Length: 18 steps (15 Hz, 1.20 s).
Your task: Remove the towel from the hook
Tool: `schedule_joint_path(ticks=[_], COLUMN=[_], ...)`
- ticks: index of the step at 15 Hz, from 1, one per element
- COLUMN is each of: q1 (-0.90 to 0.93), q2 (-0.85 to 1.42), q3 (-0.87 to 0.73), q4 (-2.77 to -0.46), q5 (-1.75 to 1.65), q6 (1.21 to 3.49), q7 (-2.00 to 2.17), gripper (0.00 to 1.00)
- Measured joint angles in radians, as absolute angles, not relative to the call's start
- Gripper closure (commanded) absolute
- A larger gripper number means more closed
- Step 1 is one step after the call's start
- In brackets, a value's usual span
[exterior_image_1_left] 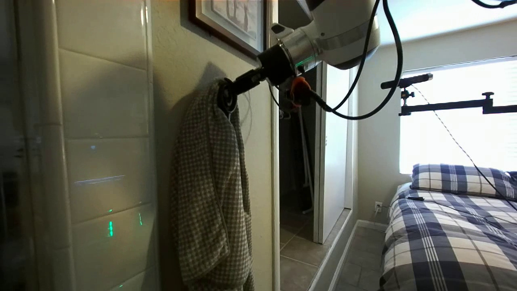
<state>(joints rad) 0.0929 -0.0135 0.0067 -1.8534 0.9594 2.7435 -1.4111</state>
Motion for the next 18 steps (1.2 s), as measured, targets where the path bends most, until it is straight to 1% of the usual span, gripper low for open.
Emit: schedule_joint_path(ticks=[10, 13, 18], q1=[0.108, 0.108, 0.108], q2=[-0.060, -0.076, -0.101], q3=[0.046, 0.051, 0.063], q4=[-1.812, -1.811, -1.800], q5=[0.733, 0.670, 0.652], q6=[2.892, 2.890, 2.811], q7=[-1.162, -1.083, -1.007], gripper=[0.97, 0.97, 0.97])
